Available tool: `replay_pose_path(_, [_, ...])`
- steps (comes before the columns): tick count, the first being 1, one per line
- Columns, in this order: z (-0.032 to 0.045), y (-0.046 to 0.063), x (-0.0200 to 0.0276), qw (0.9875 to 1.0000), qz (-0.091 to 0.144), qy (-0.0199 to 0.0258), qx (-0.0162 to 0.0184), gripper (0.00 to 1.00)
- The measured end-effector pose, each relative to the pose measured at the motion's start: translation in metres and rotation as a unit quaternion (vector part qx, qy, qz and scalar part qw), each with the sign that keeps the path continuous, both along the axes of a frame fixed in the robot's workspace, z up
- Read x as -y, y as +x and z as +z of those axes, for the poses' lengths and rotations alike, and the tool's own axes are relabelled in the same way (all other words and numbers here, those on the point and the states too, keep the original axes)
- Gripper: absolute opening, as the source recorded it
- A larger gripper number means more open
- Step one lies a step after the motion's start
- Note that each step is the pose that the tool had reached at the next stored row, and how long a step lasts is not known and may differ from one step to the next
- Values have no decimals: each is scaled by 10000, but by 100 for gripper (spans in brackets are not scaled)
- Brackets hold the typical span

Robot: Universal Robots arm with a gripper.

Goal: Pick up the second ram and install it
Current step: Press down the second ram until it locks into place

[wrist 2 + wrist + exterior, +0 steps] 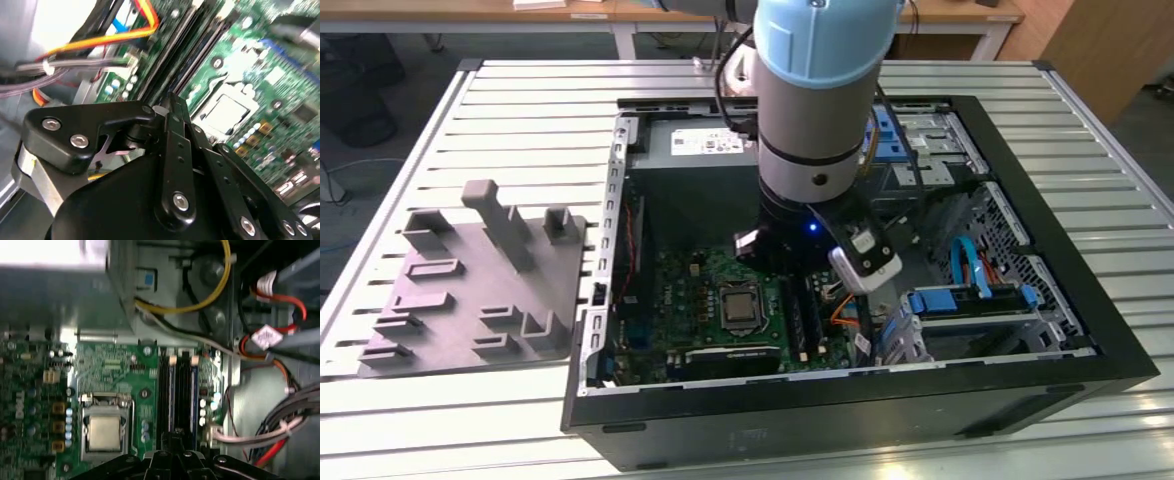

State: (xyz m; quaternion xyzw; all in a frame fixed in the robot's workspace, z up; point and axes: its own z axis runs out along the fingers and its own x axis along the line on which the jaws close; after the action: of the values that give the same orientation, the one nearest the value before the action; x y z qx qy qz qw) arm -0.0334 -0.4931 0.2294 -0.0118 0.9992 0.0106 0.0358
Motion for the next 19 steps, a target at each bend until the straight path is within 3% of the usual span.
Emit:
replay_pose_path(4, [-15,0,109,10000,0,-51,-4,10])
replay_pose_path(9, [-28,1,161,10000,1,-74,-4,10])
replay_pose_path(15, [-50,0,330,9999,1,-134,-5,10])
replay_pose_path(19, [-77,0,351,9998,2,-188,-11,10])
